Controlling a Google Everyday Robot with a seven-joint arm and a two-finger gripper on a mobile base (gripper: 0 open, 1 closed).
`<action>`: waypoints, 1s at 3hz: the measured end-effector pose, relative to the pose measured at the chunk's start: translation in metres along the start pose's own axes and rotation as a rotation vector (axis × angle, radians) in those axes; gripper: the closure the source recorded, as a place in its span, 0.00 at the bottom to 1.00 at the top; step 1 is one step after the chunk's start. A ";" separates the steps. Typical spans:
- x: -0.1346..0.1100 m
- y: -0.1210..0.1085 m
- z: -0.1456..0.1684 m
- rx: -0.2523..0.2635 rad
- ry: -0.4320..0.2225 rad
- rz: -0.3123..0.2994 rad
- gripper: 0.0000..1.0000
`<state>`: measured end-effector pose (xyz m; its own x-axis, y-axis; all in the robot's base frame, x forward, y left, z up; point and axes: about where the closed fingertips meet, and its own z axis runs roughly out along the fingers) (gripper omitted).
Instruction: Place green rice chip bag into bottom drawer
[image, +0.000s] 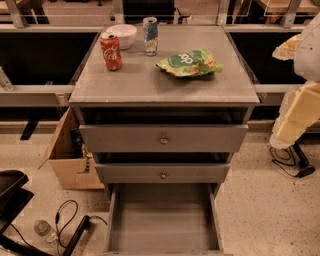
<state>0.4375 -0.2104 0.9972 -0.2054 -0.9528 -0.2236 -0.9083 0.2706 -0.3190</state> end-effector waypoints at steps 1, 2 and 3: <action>0.000 -0.003 0.001 0.003 -0.005 0.000 0.00; 0.000 -0.042 0.012 0.048 -0.085 -0.001 0.00; -0.007 -0.096 0.036 0.059 -0.146 0.007 0.00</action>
Offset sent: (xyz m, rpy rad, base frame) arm 0.0922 -0.0235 0.0024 0.1476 -0.1368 0.0379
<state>0.5387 -0.2248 0.9965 -0.1521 -0.9219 -0.3564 -0.8831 0.2887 -0.3698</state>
